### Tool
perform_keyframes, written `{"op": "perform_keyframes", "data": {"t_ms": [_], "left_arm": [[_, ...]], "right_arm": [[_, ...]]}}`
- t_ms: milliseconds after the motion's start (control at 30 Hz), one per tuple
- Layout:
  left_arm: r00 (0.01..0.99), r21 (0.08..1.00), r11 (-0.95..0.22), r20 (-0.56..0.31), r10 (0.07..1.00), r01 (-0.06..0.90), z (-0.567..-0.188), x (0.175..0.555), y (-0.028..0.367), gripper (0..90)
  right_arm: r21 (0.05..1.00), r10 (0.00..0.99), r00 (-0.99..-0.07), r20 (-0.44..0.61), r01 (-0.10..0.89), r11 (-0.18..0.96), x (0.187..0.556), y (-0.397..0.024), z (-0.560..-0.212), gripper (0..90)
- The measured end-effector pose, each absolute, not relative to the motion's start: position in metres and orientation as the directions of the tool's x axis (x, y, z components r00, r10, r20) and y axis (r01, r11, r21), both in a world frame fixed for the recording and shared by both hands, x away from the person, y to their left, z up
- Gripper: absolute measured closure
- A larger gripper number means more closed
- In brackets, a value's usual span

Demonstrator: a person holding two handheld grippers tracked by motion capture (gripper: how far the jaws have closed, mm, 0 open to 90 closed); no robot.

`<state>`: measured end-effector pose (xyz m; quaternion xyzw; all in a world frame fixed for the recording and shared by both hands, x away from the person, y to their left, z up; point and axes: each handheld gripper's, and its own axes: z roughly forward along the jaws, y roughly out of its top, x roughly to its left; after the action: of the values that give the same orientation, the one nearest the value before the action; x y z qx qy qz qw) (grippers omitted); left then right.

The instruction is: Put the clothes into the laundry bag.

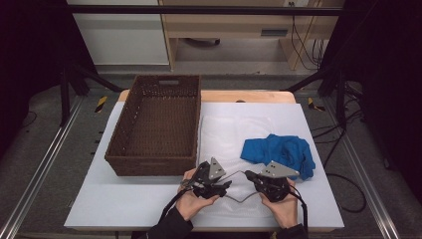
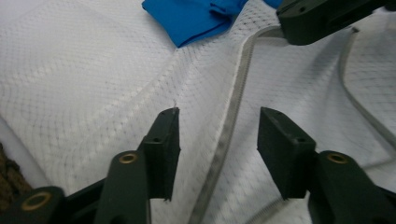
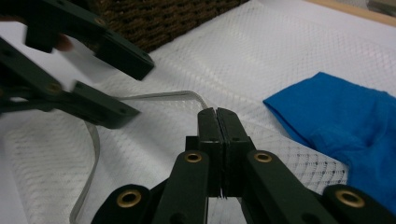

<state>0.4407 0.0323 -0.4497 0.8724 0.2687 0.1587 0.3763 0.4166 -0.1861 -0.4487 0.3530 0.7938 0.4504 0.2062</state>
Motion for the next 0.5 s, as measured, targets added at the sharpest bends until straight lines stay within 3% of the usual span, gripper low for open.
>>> {"op": "perform_keyframes", "data": {"t_ms": [133, 333, 500], "left_arm": [[0.803, 0.732, -0.585, 0.087, 0.589, 0.35, -0.4525, 0.4465, 0.0253, 62.0], [0.804, 0.755, -0.553, 0.058, 0.592, 0.353, -0.4479, 0.4485, 0.0261, 85.6], [0.801, 0.755, -0.538, 0.03, 0.598, 0.373, -0.4455, 0.4503, 0.0252, 88.8]], "right_arm": [[0.872, 0.739, -0.674, -0.009, 0.356, 0.336, 0.4143, -0.186, -0.4452, 90.0], [0.869, 0.734, -0.679, -0.006, 0.36, 0.34, 0.4152, -0.1845, -0.4474, 89.7], [0.863, 0.732, -0.681, 0.005, 0.373, 0.341, 0.4155, -0.1848, -0.4487, 87.8]]}}
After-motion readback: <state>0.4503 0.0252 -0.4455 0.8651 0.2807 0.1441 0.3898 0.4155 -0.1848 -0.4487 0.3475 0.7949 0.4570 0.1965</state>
